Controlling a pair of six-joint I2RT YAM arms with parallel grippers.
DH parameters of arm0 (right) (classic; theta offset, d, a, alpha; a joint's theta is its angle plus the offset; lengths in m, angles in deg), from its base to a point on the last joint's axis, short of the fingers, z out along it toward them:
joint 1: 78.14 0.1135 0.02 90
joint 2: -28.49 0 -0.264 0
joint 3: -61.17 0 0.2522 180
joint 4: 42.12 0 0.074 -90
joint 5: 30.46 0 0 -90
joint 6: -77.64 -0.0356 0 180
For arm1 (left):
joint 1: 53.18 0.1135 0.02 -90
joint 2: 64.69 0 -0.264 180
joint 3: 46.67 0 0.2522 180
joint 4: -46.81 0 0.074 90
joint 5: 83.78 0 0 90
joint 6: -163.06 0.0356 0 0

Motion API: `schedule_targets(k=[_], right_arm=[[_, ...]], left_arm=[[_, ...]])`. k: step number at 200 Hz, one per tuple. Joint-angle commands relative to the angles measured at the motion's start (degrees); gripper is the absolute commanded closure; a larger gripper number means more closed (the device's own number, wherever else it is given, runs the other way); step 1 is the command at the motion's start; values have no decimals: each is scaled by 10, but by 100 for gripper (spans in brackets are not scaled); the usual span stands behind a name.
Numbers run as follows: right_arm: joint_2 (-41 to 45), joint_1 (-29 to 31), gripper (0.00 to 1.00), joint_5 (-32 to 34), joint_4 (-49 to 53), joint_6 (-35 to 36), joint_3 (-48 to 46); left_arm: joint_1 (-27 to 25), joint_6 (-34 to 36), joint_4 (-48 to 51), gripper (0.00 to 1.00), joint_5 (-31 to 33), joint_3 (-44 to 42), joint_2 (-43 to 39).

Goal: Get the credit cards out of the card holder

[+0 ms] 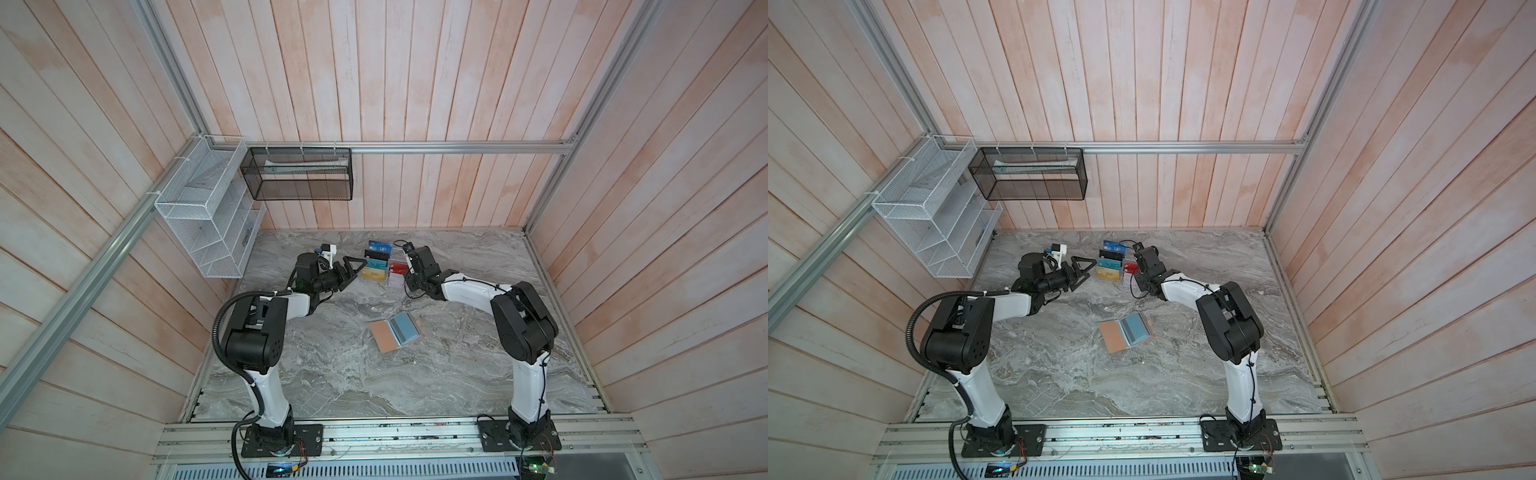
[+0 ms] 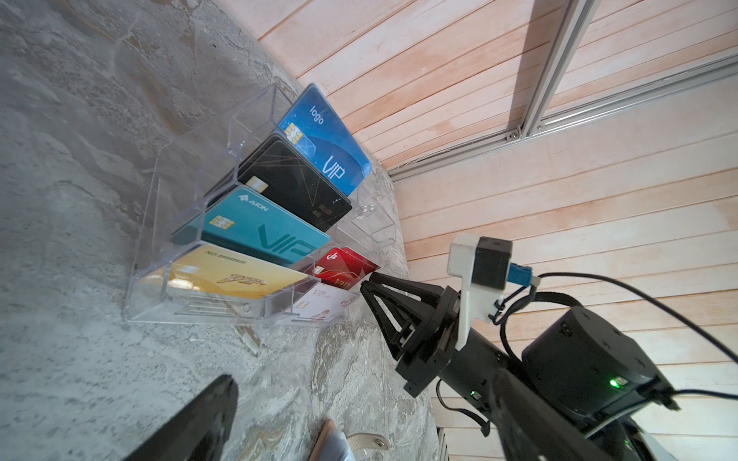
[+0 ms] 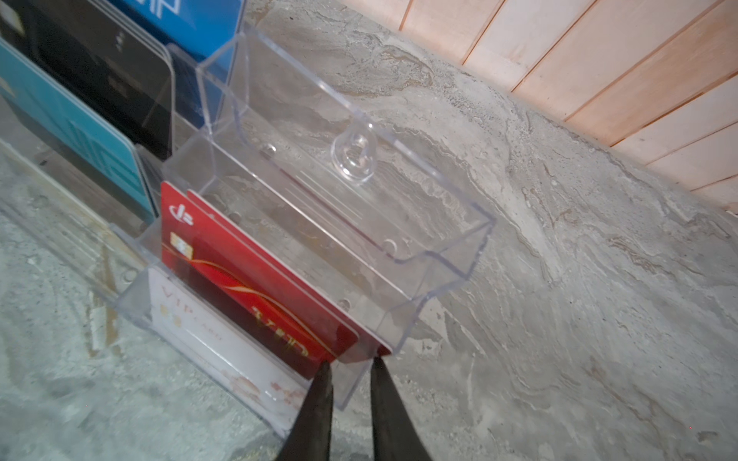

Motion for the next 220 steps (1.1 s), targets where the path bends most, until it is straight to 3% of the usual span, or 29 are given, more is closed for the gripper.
schedule_targets(k=[1,53,94,112,144,180,220], right_arm=[[7,-7,80,-6,-2,-7,3],[100,-35,71,-83,-32,-57,-56],[141,-93,43,-152,-52,-122,-74],[132,-114,28,-180,-62,-148,-68],[95,-132,13,-247,-67,-177,-36],[64,-155,2,-349,-118,-233,-27],[15,-167,2,-417,-150,-261,9]], left_arm=[[-2,2,-17,0,-8,-5,9],[1,17,1,0,12,25,13],[3,82,67,0,47,100,37],[4,87,58,0,52,122,61],[6,83,40,0,43,158,106],[6,84,16,0,21,188,142],[7,78,-4,0,7,210,175]])
